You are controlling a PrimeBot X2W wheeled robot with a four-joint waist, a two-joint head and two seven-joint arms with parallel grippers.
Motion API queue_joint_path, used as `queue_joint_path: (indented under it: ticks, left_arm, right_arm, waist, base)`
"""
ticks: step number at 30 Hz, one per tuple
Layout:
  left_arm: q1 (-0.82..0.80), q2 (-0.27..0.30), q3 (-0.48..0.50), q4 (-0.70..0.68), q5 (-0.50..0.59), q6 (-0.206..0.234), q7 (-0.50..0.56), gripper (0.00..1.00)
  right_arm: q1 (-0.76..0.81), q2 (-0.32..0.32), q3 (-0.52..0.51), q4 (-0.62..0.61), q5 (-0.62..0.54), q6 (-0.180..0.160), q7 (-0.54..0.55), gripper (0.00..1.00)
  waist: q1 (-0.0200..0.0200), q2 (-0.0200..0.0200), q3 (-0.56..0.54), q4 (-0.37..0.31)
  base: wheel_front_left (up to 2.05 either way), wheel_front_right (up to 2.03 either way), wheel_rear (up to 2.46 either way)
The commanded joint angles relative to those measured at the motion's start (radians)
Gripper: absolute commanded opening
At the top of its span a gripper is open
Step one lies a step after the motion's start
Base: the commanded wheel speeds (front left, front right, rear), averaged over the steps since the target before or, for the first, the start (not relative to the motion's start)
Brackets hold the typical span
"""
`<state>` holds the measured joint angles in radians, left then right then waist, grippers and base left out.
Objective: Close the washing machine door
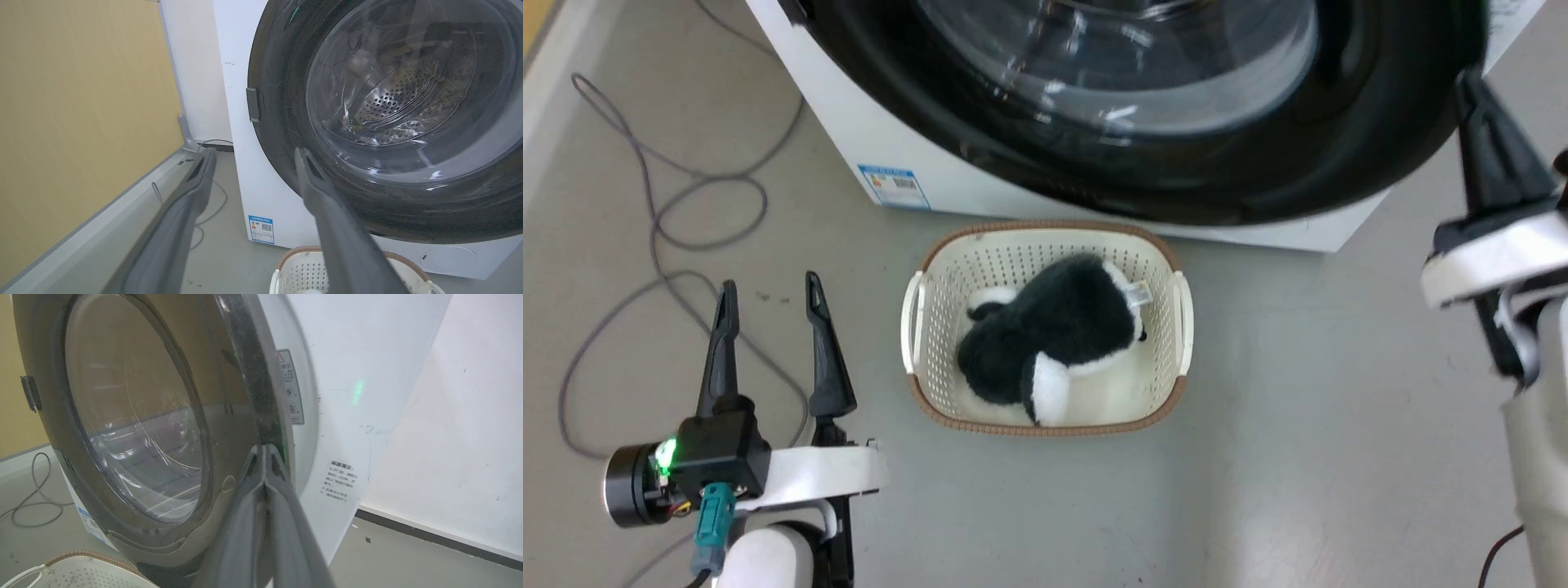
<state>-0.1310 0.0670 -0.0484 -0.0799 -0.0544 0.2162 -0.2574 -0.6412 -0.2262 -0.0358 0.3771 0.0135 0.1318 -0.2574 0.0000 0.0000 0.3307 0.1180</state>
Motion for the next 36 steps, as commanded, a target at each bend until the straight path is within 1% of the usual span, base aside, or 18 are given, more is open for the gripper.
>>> queue_joint_path:
  ticks: [1, 6, 12, 17, 21, 27, 33, 36]
  left_arm:
    - [-0.022, -0.006, -0.001, -0.004, 0.004, -0.005, -0.004, 1.0]
    - [-0.048, -0.011, -0.009, -0.007, 0.0, -0.006, -0.004, 1.0]
    - [-0.056, -0.014, -0.009, -0.006, -0.003, -0.004, -0.004, 1.0]
    - [-0.056, -0.016, -0.005, -0.006, -0.004, -0.001, -0.004, 1.0]
    - [-0.055, -0.016, -0.002, -0.007, -0.004, 0.001, -0.004, 1.0]
    - [-0.049, -0.017, 0.002, 0.001, -0.002, 0.005, -0.004, 1.0]
    - [-0.02, -0.017, 0.015, 0.015, 0.005, 0.006, -0.004, 1.0]
    - [0.003, -0.017, 0.027, 0.026, 0.009, 0.003, -0.004, 1.0]
  right_arm:
    - [-0.043, -0.007, -0.008, 0.022, -0.01, -0.001, -0.004, 0.0]
    - [-0.136, -0.016, -0.02, 0.096, -0.031, -0.001, -0.004, 0.0]
    - [-0.227, -0.035, -0.062, 0.177, -0.062, -0.001, -0.004, 0.0]
    - [-0.273, -0.045, -0.085, 0.226, -0.09, -0.001, -0.004, 0.0]
    - [-0.287, -0.039, -0.103, 0.25, -0.11, -0.001, -0.004, 0.0]
    - [-0.259, 0.0, -0.117, 0.242, -0.133, -0.001, -0.004, 0.0]
    - [-0.176, 0.027, -0.11, 0.178, -0.114, -0.001, -0.004, 0.0]
    - [-0.106, 0.04, -0.101, 0.121, -0.093, -0.001, -0.004, 0.0]
  waist:
    - [0.0, 0.0, 0.026, 0.006]
    - [0.0, 0.0, 0.063, 0.019]
    - [0.0, 0.0, 0.087, 0.037]
    - [0.0, 0.0, 0.092, 0.045]
    - [0.0, 0.0, 0.089, 0.045]
    - [0.0, 0.0, 0.061, 0.033]
    - [0.0, 0.0, -0.004, 0.009]
    - [0.0, 0.0, -0.05, -0.014]
  base:
    - [0.0, 0.0, 0.0]
    - [0.0, 0.0, 0.0]
    - [0.0, 0.0, 0.0]
    - [0.0, 0.0, 0.0]
    - [0.0, 0.0, 0.0]
    - [0.0, 0.0, 0.0]
    - [0.0, 0.0, 0.0]
    - [0.0, 0.0, 0.0]
